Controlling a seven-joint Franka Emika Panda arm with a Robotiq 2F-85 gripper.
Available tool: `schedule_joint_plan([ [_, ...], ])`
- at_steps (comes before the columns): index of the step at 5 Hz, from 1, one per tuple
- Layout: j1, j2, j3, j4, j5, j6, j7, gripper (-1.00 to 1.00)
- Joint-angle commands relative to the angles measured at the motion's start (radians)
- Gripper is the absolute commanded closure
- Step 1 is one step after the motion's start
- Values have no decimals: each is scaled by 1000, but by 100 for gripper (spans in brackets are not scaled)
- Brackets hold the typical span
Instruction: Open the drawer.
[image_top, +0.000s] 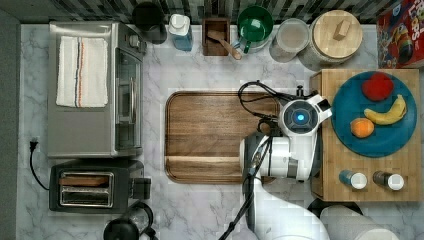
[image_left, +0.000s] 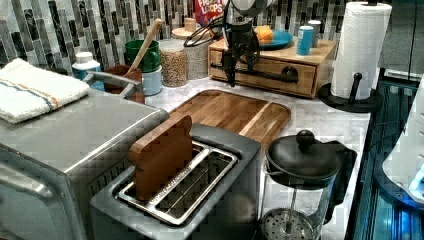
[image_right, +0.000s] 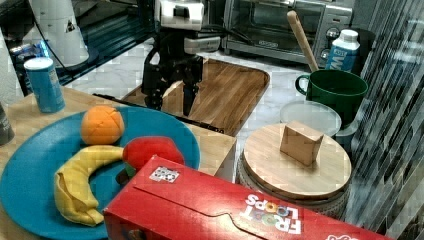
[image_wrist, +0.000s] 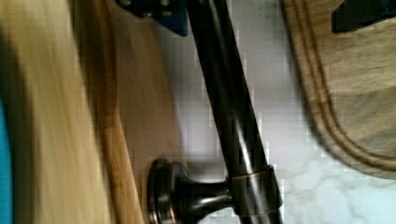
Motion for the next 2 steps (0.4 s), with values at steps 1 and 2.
schedule_joint_plan([
  [1,168,-63,123,-140,4,140,133,-100],
  [2,186,-27,122,-132,-30,179,180,-100],
])
